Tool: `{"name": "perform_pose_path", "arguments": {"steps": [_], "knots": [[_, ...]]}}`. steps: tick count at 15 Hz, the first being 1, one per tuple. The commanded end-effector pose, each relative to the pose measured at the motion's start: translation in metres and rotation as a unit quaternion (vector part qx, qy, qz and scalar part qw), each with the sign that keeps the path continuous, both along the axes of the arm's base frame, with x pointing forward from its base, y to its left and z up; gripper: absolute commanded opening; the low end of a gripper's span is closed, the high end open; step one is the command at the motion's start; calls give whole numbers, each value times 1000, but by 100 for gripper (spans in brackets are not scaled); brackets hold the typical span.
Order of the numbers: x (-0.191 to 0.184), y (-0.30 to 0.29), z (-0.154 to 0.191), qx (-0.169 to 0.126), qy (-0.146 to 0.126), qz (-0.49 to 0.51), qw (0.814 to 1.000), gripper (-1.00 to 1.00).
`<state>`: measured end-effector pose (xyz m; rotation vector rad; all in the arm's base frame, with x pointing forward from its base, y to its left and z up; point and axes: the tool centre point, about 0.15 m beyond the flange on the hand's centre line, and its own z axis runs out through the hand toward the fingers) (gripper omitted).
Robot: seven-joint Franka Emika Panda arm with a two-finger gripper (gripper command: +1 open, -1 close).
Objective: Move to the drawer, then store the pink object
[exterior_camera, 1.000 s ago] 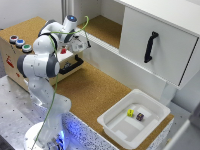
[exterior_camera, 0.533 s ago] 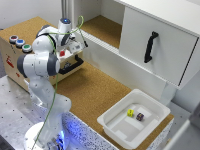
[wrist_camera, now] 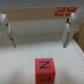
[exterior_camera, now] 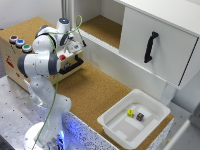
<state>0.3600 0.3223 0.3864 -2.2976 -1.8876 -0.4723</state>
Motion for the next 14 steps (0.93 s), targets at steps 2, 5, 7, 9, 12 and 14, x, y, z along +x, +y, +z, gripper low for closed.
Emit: {"name": "perform_pose_path", "arguments": {"steps": [2,5,7,9,12,14], "knots": [[-18,-31,84,-53,-29,-68,996,100],[-10,-51,95,-75,-24,-109,991,100],[1,-75,99,-67,-22,-161,984,100],[12,-112,97,-48,-3,-225,973,100],[25,-168,87,-32,14,-289,957,100],[29,-201,78,-25,24,-317,948,100]]}}
